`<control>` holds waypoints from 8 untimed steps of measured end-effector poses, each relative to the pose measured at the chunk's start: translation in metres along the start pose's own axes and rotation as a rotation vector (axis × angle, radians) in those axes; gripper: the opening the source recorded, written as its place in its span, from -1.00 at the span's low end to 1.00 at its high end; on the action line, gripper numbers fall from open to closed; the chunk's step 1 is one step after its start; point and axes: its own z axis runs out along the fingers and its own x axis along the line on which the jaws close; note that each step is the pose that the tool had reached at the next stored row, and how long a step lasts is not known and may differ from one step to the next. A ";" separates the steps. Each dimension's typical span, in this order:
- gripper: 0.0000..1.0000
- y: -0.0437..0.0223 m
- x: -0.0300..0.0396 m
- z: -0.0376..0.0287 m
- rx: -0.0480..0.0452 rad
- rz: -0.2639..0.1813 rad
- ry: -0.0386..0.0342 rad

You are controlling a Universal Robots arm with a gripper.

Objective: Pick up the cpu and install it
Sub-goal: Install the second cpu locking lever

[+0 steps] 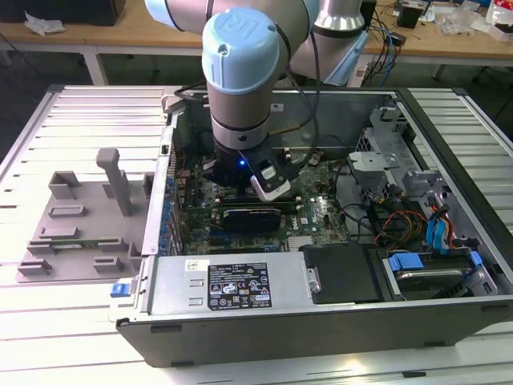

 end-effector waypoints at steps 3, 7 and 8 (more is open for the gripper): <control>-0.79 -0.0004 0.0016 0.0016 -0.0100 0.000 -0.0003; -0.79 -0.0009 0.0030 0.0038 -0.0183 0.001 -0.0007; -0.79 -0.0010 0.0036 0.0041 -0.0185 0.001 -0.0008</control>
